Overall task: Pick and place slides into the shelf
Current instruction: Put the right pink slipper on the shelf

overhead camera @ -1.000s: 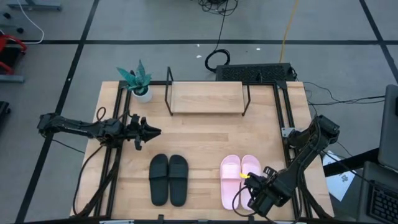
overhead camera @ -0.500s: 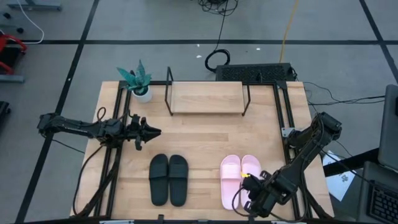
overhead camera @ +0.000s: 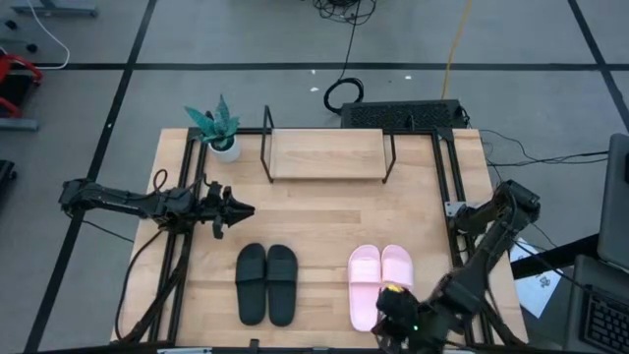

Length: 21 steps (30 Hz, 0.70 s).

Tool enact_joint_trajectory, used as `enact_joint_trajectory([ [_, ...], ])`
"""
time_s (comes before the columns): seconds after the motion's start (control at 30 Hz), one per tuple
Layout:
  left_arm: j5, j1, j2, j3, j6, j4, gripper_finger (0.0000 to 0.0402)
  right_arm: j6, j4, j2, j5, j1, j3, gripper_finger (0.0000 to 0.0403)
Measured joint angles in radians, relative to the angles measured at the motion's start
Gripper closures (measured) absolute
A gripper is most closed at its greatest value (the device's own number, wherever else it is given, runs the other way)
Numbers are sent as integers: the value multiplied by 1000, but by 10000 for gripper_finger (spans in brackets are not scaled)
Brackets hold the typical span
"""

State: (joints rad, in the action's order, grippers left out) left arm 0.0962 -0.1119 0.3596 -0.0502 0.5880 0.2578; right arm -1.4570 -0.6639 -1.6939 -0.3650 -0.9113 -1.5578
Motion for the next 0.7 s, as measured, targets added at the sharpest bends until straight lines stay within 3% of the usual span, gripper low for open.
enact_joint_trajectory([
  [0.13,-12,0,0,0,15,-1,314,-75,-2,-82,-111,-61,-120,402],
  [0.33,-10,0,0,0,-9,-1,314,-334,-125,-291,-123,-140,-198,403],
  [0.43,-9,0,0,0,-3,0,314,-462,-229,-345,-247,-168,-214,403],
  [0.57,-9,0,0,0,19,0,314,-674,-511,-357,-400,-184,-221,403],
  [0.7,-10,0,0,0,23,0,314,-841,-765,-361,-298,-183,-220,403],
])
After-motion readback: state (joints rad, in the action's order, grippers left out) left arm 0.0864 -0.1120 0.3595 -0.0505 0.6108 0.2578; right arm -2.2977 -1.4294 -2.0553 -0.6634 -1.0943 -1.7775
